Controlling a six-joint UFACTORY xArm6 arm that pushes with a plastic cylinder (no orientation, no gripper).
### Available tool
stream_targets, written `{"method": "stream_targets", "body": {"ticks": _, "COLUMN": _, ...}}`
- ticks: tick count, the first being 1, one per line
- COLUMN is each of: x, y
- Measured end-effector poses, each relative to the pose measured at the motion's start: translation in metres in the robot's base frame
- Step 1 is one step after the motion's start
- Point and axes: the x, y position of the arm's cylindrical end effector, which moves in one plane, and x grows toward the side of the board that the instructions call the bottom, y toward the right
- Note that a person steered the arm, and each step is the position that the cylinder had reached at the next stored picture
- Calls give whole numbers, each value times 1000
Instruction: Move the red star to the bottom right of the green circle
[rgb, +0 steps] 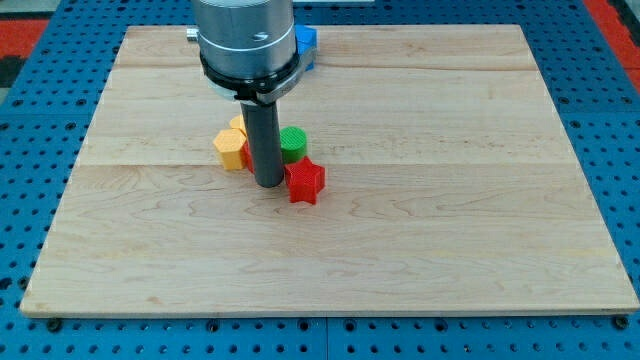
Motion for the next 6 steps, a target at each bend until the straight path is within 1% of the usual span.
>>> {"method": "stream_targets", "body": {"ticks": 1, "x": 2, "y": -56}}
{"method": "stream_targets", "body": {"ticks": 2, "x": -33, "y": -65}}
{"method": "stream_targets", "body": {"ticks": 3, "x": -40, "y": -20}}
{"method": "stream_targets", "body": {"ticks": 4, "x": -13, "y": -77}}
{"method": "stream_targets", "body": {"ticks": 5, "x": 40, "y": -14}}
{"method": "stream_targets", "body": {"ticks": 6, "x": 33, "y": 28}}
